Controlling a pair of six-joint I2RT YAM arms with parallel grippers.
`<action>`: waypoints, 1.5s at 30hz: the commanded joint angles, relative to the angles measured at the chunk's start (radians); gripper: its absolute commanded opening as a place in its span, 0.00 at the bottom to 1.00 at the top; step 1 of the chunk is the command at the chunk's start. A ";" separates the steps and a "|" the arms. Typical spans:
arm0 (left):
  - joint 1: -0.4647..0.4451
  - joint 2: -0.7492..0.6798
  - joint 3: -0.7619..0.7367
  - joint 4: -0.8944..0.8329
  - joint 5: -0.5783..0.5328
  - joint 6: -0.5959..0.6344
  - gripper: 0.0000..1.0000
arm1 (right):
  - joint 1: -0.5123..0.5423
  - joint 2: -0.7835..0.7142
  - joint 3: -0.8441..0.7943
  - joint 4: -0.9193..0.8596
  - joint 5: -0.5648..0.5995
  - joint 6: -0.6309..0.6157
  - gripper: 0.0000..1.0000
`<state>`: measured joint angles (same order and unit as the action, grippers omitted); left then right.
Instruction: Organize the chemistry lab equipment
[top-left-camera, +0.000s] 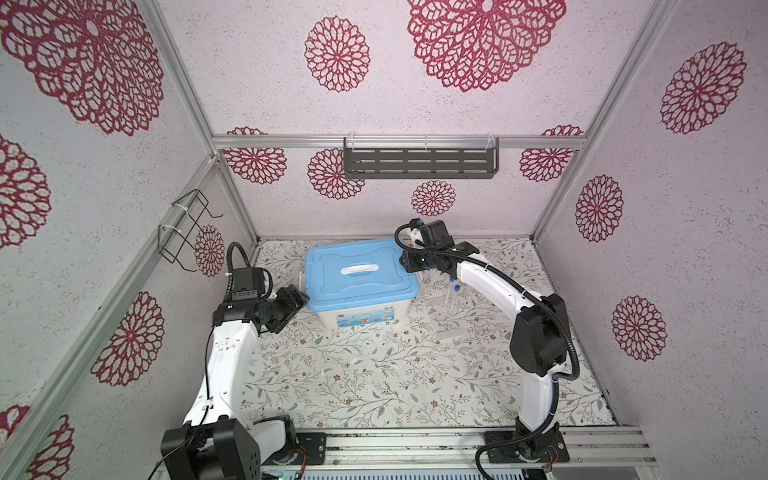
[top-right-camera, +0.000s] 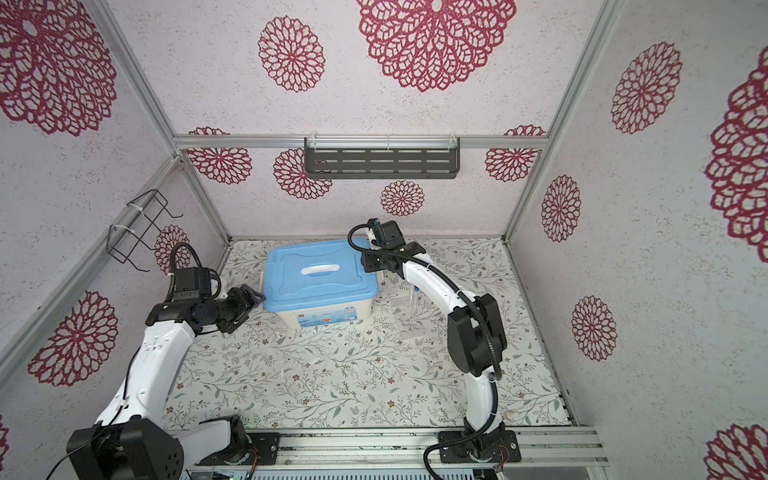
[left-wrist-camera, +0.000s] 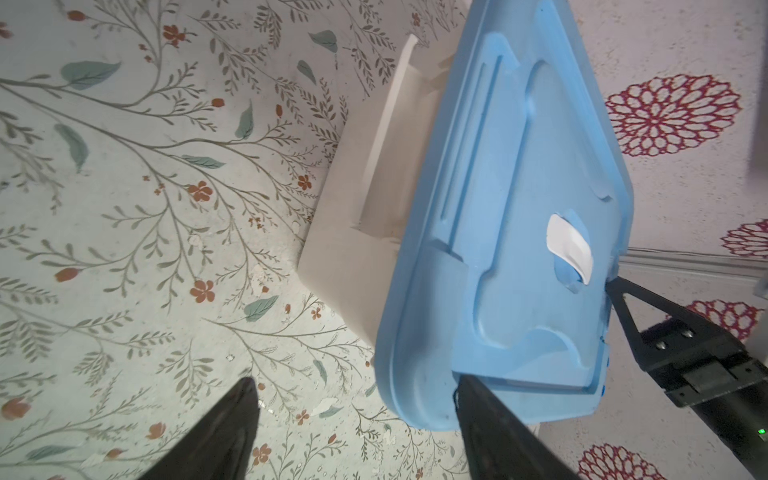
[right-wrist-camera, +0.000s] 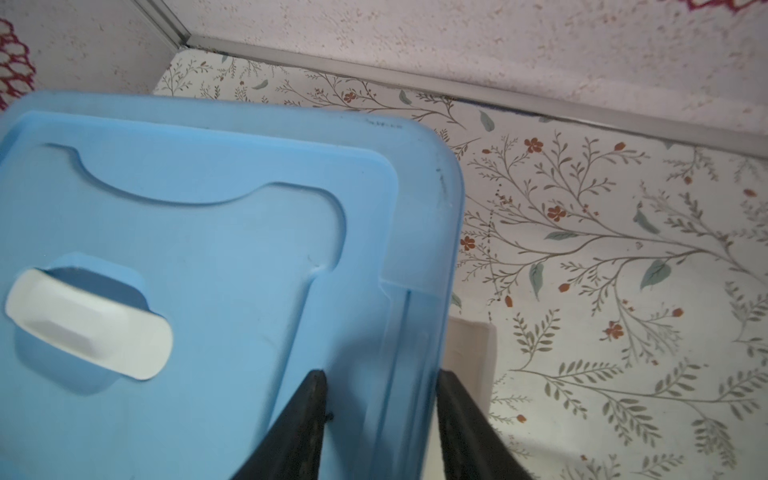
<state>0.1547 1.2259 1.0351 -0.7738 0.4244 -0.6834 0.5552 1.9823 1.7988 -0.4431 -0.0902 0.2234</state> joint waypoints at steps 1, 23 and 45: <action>0.005 0.062 0.038 0.090 0.123 0.028 0.83 | 0.003 -0.018 0.048 -0.007 0.029 -0.002 0.58; 0.036 0.373 0.031 0.448 0.265 0.033 0.96 | -0.100 -0.008 -0.018 -0.038 -0.219 0.178 0.99; 0.029 0.358 0.041 0.503 0.244 -0.029 0.68 | -0.121 -0.024 -0.123 0.118 -0.404 0.311 0.80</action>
<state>0.1898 1.6161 1.0615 -0.2153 0.7200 -0.7082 0.4301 1.9953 1.6535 -0.3012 -0.5293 0.5529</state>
